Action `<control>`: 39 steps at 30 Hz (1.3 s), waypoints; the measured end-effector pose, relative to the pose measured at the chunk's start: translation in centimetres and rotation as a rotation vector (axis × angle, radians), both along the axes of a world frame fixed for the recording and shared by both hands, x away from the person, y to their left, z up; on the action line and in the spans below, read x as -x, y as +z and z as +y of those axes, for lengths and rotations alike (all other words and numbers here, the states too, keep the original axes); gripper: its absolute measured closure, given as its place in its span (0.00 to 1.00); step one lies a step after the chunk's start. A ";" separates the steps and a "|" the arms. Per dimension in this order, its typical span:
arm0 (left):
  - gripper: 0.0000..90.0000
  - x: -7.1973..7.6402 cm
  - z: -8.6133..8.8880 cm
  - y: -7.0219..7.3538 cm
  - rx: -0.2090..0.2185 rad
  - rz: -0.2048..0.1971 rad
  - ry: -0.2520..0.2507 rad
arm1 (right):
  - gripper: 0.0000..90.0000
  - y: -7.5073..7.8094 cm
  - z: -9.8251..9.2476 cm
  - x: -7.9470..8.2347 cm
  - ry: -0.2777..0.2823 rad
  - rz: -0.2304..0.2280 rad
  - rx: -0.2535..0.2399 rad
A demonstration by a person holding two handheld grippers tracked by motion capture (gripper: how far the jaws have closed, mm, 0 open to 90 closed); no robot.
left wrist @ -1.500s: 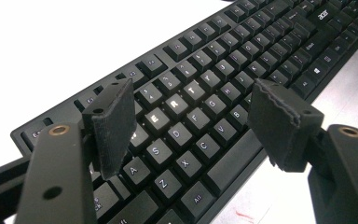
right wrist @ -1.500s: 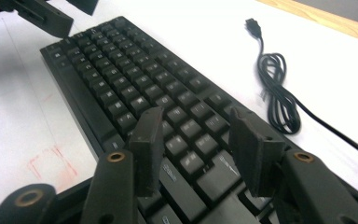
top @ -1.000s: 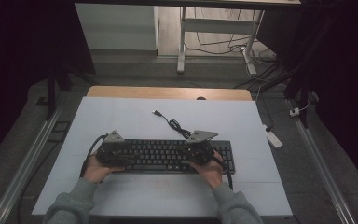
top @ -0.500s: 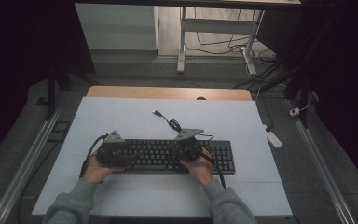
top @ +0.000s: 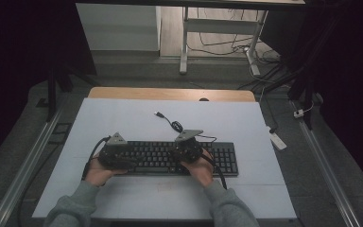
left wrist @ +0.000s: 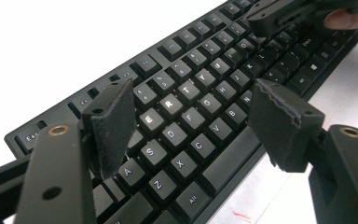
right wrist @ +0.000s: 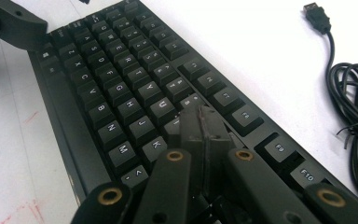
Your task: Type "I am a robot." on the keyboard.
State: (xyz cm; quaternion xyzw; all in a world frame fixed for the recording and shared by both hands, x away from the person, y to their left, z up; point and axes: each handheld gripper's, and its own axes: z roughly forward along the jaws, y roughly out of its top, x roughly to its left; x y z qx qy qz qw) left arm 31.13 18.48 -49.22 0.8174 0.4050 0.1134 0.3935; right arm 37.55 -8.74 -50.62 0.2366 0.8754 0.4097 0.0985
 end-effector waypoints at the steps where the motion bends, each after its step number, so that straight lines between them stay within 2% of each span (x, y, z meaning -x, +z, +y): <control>1: 0.35 0.0 0.0 0.0 0.001 -0.002 -0.001 | 0.99 -0.1 0.0 0.0 0.001 0.002 0.003; 6: 0.35 0.0 0.4 0.2 0.017 -0.003 0.005 | 0.99 -0.3 0.1 -0.1 -0.003 0.019 0.009; 8: 0.35 -0.1 0.5 0.1 0.026 0.008 0.010 | 0.99 -0.4 0.1 -0.2 -0.002 0.015 0.015; 9: 0.35 0.0 0.5 0.2 0.033 0.006 0.008 | 0.99 -0.5 0.1 -0.3 -0.003 0.026 -0.002; 11: 0.35 0.3 0.6 0.4 0.042 -0.009 0.009 | 0.99 -0.4 0.1 -0.2 -0.003 0.019 0.003; 15: 0.35 0.2 0.4 0.2 0.027 0.003 0.006 | 0.99 -0.5 -0.1 -0.5 -0.017 0.023 0.000; 20: 0.35 0.1 0.2 -0.1 0.008 0.005 -0.006 | 0.99 -1.0 0.2 -0.6 -0.003 0.031 0.009; 30: 0.34 0.0 0.1 -0.5 -0.005 0.019 -0.012 | 1.00 -1.2 0.5 -0.7 -0.004 0.034 0.028; 34: 0.34 0.1 0.1 -0.4 -0.006 0.013 -0.011 | 1.00 -1.1 0.5 -0.6 -0.008 0.030 0.033; 36: 0.34 0.1 0.2 -0.4 -0.001 0.008 -0.005 | 1.00 -0.9 0.4 -0.4 -0.009 0.017 0.019; 39: 0.34 0.0 0.2 -0.4 0.007 0.010 0.000 | 1.00 -0.1 0.3 0.0 -0.005 -0.007 -0.026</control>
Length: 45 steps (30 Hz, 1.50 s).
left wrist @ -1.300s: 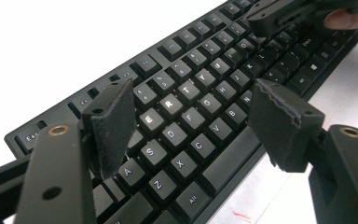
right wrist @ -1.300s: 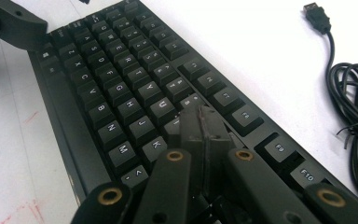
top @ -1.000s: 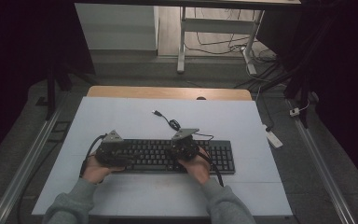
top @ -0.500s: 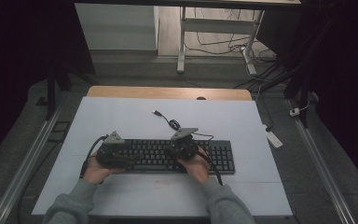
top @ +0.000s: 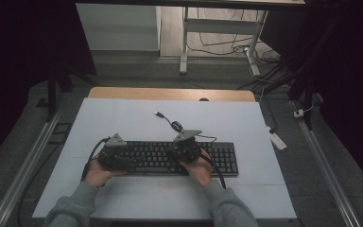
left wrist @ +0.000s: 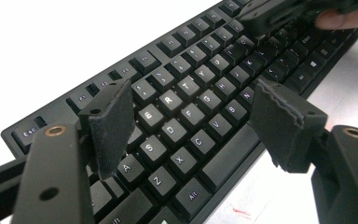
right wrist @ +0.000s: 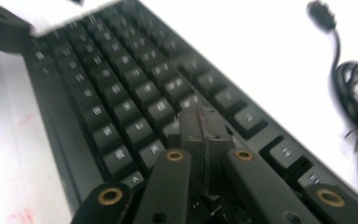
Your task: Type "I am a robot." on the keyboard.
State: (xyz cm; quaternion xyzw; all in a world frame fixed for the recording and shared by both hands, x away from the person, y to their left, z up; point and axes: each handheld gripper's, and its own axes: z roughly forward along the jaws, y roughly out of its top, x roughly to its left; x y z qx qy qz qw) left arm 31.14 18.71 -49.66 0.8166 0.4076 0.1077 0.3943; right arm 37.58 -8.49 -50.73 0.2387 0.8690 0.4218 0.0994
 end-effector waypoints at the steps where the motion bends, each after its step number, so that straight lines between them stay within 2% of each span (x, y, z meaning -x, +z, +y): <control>1: 0.34 0.0 0.0 0.0 -0.001 0.002 0.002 | 1.00 0.1 0.0 0.1 0.002 -0.004 0.000; 6: 0.34 0.0 0.0 0.0 0.003 -0.005 0.002 | 1.00 0.0 -0.3 0.3 -0.002 0.000 0.013; 10: 0.34 -0.2 0.1 -0.1 0.004 -0.005 0.016 | 1.00 0.1 -1.0 0.5 -0.014 -0.001 0.004; 24: 0.35 -0.3 0.6 0.1 0.027 -0.015 0.049 | 1.00 0.4 -4.9 1.7 -0.063 0.000 -0.011; 29: 0.35 -0.5 0.8 0.0 0.034 -0.012 0.053 | 0.99 0.5 -6.4 2.8 -0.074 -0.011 -0.011; 38: 0.36 -0.6 0.6 0.2 0.039 -0.012 0.038 | 0.75 0.7 -9.6 4.1 -0.119 -0.026 -0.057; 45: 0.43 -0.5 0.6 0.5 0.051 -0.018 0.014 | 0.68 1.0 -10.1 4.6 -0.118 -0.046 -0.047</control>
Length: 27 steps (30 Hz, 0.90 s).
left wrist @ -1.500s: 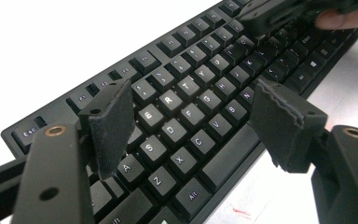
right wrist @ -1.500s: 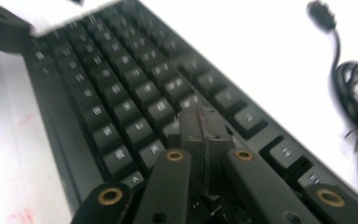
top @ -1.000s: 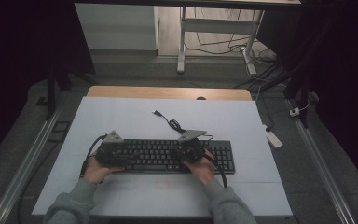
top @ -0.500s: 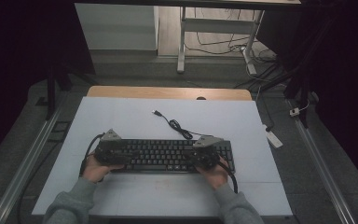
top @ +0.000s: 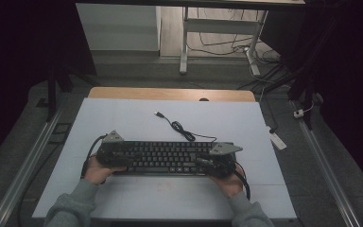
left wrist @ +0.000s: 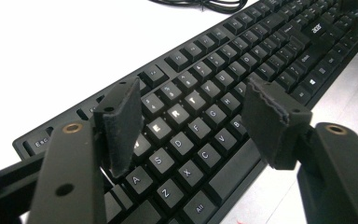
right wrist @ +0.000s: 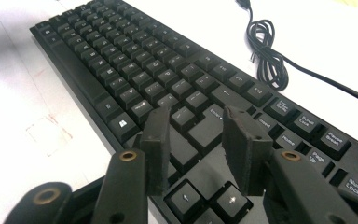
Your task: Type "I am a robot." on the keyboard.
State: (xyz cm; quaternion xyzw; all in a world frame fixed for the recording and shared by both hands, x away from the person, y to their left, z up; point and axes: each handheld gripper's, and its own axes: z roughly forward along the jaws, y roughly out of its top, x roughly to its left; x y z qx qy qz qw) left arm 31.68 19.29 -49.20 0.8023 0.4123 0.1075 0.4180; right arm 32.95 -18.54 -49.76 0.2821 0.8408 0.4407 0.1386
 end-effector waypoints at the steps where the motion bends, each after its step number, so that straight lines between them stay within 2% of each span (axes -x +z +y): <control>1: 0.44 0.0 0.0 0.0 0.001 -0.001 -0.003 | 0.67 0.0 0.0 0.0 0.000 0.000 -0.001; 6: 0.47 0.0 -0.2 0.0 -0.008 0.000 -0.010 | 0.66 -0.1 -0.2 0.0 -0.005 -0.001 -0.003; 9: 0.54 -0.2 -0.4 0.0 -0.008 -0.006 -0.012 | 0.65 -0.1 -0.2 0.0 -0.006 -0.001 -0.001; 14: 0.72 -0.5 -1.0 0.0 -0.018 -0.022 -0.033 | 0.65 -0.1 -0.2 -0.1 -0.005 0.006 -0.010; 18: 0.97 -0.9 -1.8 -0.2 -0.047 -0.031 -0.054 | 0.65 -0.1 0.1 0.0 0.003 0.003 -0.005; 24: 0.99 -1.8 -3.1 -0.2 -0.076 -0.035 -0.071 | 0.64 -0.3 0.0 -0.3 -0.001 0.010 0.003; 27: 0.99 -1.9 -3.3 -0.2 -0.077 -0.035 -0.070 | 0.64 -0.4 0.0 -0.3 -0.002 0.011 -0.007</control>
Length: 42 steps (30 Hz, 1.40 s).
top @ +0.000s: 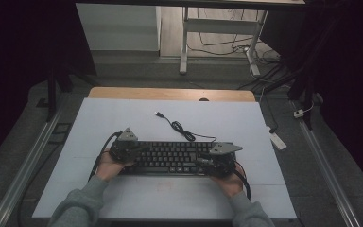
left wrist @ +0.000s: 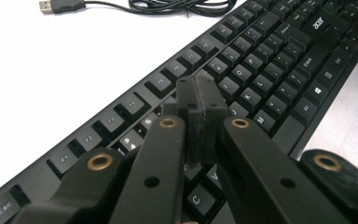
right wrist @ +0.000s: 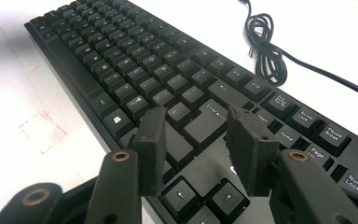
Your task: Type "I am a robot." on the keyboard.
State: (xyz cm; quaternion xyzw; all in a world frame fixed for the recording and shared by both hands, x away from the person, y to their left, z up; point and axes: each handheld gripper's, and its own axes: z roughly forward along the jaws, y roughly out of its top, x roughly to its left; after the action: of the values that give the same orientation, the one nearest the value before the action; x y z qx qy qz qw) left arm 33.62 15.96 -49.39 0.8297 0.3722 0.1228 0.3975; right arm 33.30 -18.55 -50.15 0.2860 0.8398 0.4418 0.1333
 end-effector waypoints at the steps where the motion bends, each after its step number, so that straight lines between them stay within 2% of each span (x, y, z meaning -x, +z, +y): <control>1: 0.99 -0.1 -0.1 0.0 0.000 0.001 0.002 | 0.64 0.1 0.0 0.0 0.000 -0.001 0.009; 10: 0.99 -1.0 -0.5 -0.2 -0.002 0.014 0.003 | 0.64 0.0 0.1 0.0 0.005 0.000 0.016; 22: 0.99 -1.6 -0.8 -1.3 -0.062 0.054 -0.004 | 0.64 -0.2 0.1 0.0 0.004 0.009 0.019; 28: 0.99 -1.4 -0.7 -1.6 -0.097 0.060 -0.013 | 0.64 -0.2 0.1 0.0 0.001 0.010 0.020; 35: 0.99 -1.5 -1.3 -2.1 -0.124 0.066 -0.023 | 0.64 -0.2 0.1 -0.1 0.004 0.010 0.016; 40: 0.99 -1.4 -1.4 -2.2 -0.126 0.065 -0.020 | 0.64 -0.2 0.1 0.0 0.009 0.007 0.012; 42: 0.99 -1.4 -1.5 -2.4 -0.144 0.066 -0.021 | 0.63 -0.2 0.1 0.0 0.009 0.007 0.012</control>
State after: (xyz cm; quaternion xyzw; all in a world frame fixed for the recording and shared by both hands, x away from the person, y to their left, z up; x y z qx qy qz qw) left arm 35.04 14.46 -51.79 0.8637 0.3666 0.1175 0.3254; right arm 33.31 -18.48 -50.31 0.2830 0.8442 0.4363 0.1300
